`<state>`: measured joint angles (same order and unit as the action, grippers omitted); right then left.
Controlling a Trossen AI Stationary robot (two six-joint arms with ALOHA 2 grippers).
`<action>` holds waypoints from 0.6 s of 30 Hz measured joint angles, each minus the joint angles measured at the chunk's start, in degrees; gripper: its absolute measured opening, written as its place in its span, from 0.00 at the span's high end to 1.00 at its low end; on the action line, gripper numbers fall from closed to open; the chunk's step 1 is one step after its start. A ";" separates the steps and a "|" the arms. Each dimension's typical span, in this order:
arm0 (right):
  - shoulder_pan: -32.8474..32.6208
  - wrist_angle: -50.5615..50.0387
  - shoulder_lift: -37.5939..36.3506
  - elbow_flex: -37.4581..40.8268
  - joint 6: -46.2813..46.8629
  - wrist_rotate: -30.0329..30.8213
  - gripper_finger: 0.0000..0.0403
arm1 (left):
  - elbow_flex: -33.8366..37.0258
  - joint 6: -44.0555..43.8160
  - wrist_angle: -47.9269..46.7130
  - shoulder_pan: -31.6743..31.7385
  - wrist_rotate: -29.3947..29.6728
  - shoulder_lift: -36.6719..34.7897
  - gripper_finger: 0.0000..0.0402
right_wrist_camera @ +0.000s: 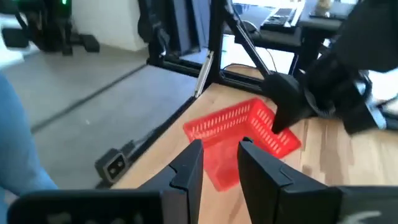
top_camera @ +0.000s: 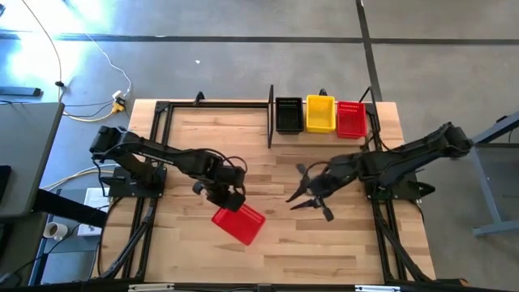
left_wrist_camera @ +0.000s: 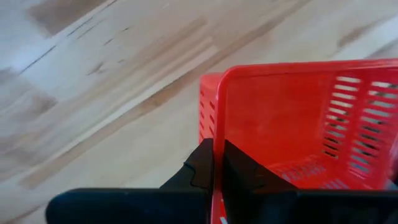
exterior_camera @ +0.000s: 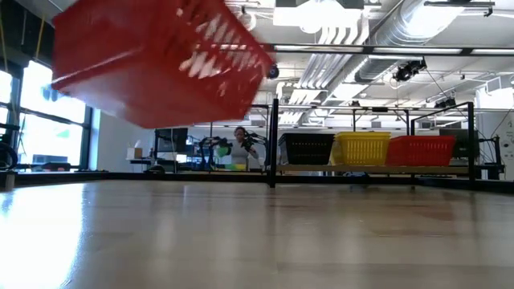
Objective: Stack baskets on shelf by color
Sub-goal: Stack the red basket on the red basket on the shelf
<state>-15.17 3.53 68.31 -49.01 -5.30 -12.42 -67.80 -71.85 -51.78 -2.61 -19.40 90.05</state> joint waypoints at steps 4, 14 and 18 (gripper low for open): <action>0.01 -5.02 4.85 -6.14 -6.90 -0.33 0.79 | -0.07 -2.34 1.71 0.22 -0.76 0.97 0.99; -0.42 -20.36 17.22 -21.24 -18.83 -1.95 0.79 | -0.06 -4.50 3.41 1.98 -3.00 1.45 0.99; -1.80 -23.21 20.95 -23.84 -20.68 -2.21 0.79 | -0.14 -4.55 4.44 2.97 -3.32 1.47 0.99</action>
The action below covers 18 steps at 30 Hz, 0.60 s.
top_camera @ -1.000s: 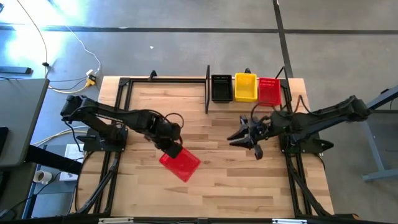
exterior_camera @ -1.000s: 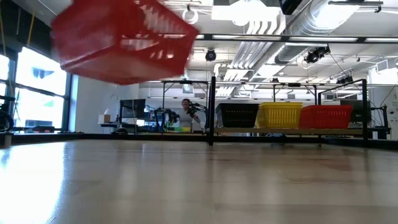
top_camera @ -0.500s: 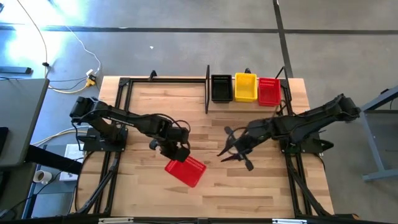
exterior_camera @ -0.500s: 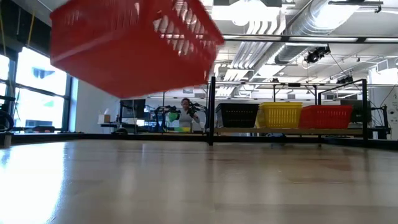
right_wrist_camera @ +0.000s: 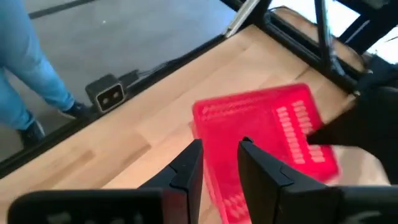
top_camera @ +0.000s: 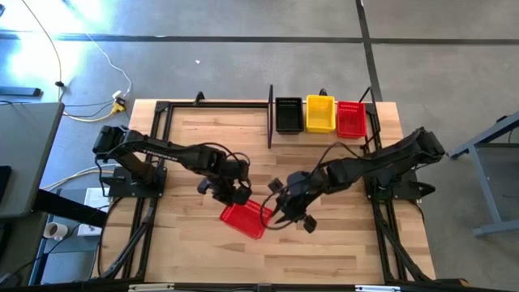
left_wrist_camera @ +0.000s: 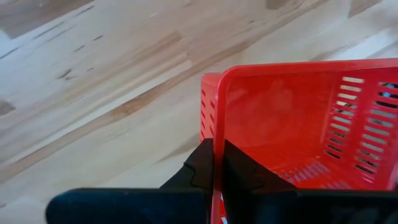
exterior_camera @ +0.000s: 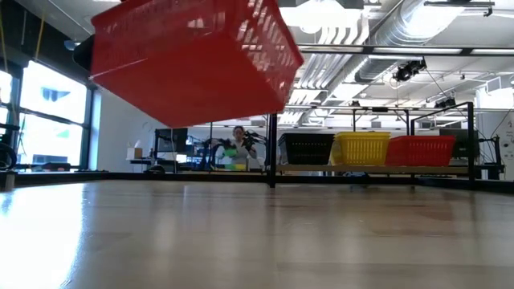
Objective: Stack baskets on shelf by color
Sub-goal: Stack the red basket on the red basket on the shelf
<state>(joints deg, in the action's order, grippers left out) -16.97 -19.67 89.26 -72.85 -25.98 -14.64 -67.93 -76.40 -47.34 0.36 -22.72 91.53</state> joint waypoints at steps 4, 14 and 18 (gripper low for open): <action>-1.28 -1.17 2.55 -1.33 -0.02 -0.02 0.75 | 0.00 -0.14 1.07 0.81 -1.40 0.02 0.99; -2.13 -1.29 5.74 -1.39 0.03 3.46 0.64 | 0.01 0.07 4.60 1.50 -2.19 0.02 0.99; -2.06 -2.29 6.63 -1.37 0.24 3.63 0.64 | 0.01 1.46 8.65 1.50 -2.21 0.02 0.99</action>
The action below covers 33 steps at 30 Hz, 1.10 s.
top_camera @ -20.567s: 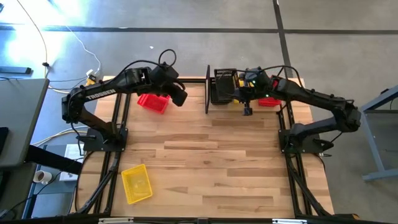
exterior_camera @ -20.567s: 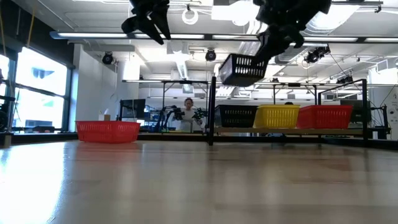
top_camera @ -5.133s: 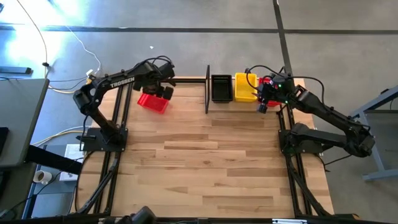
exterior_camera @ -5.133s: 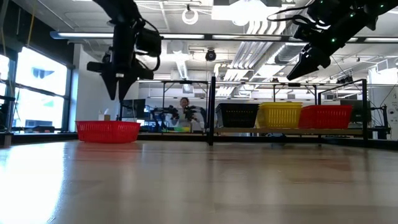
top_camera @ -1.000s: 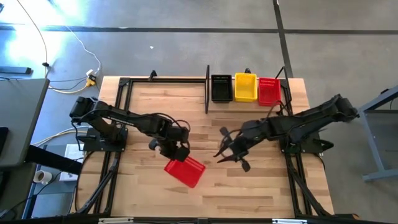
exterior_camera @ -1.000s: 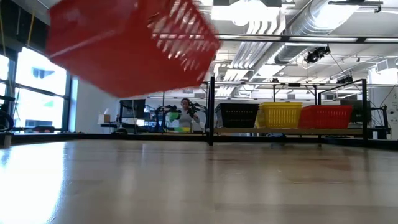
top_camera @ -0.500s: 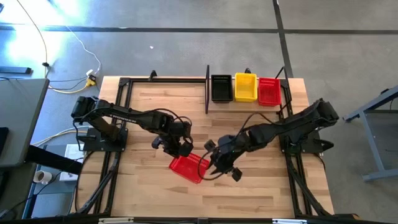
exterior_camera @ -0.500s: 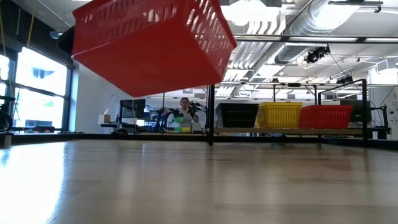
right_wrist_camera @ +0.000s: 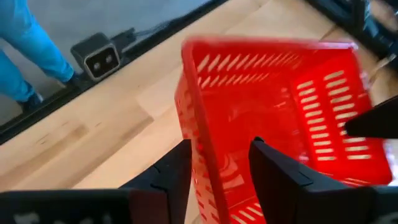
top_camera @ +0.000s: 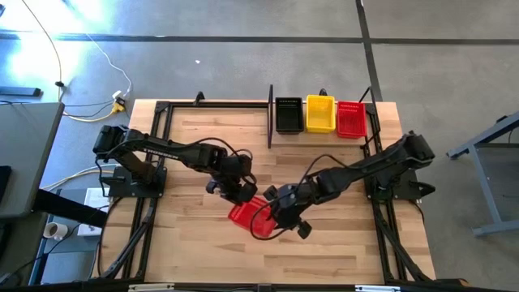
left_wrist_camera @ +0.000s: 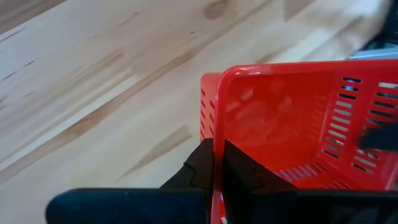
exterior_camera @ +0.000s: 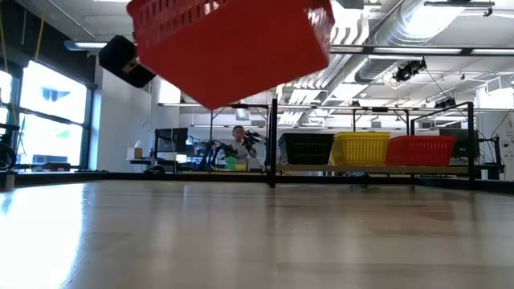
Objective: Stack baskets on shelf by color
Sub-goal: Stack the red basket on the red basket on the shelf
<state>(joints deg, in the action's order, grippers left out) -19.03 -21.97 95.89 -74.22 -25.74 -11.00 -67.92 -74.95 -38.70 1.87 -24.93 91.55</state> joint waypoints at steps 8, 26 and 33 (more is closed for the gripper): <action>-0.02 -3.28 0.40 0.02 3.63 0.86 0.81 | 0.00 1.41 2.52 0.00 1.78 -0.01 0.99; -1.99 -5.64 0.38 0.02 24.91 5.14 1.00 | -0.02 16.27 3.00 0.76 10.70 -0.02 0.75; -2.42 -8.10 0.38 0.02 34.68 5.11 1.00 | -0.02 23.39 6.35 3.62 16.65 -0.02 0.74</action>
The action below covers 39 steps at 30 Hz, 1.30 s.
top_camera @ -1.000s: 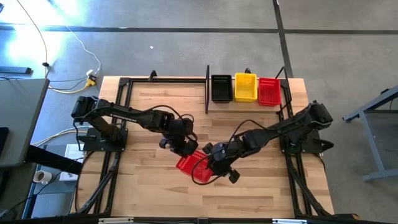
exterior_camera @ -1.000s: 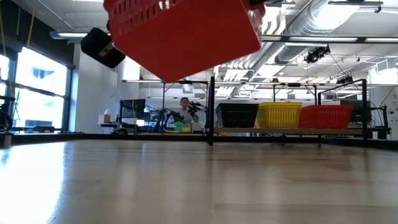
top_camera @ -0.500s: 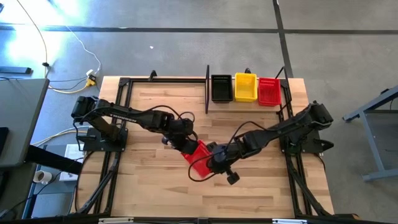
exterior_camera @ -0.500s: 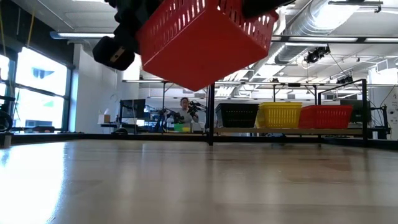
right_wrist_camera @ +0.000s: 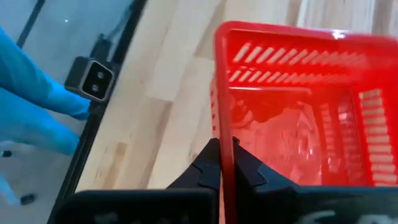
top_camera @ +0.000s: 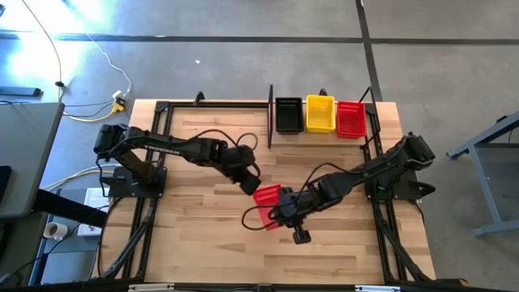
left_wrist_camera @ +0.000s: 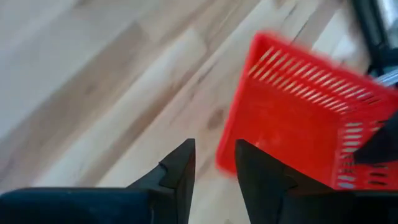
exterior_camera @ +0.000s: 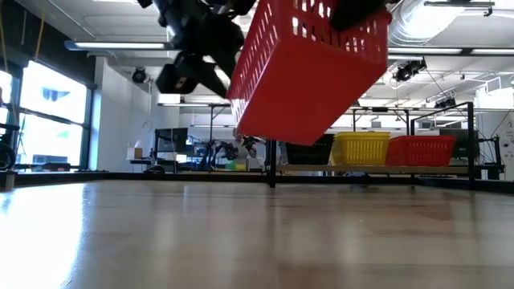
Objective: Stack baskets on shelf by color
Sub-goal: Stack the red basket on the red basket on the shelf
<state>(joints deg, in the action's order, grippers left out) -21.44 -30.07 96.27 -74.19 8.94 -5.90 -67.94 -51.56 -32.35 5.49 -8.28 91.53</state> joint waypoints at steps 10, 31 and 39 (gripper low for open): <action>-1.29 -12.09 -0.62 0.01 8.70 6.06 1.00 | 0.00 7.55 5.94 4.69 -0.25 -0.02 0.76; 4.48 -28.34 -27.07 13.15 10.15 32.53 1.00 | 0.00 14.77 7.11 11.72 -1.99 -0.02 0.76; 14.81 -25.75 -43.97 21.43 -4.61 37.27 1.00 | 0.00 15.90 7.09 16.21 -4.60 -0.02 0.76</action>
<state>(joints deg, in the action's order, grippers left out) -6.64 -55.81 52.30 -52.77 4.33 31.37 -67.94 -35.66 -25.26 21.70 -12.88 91.50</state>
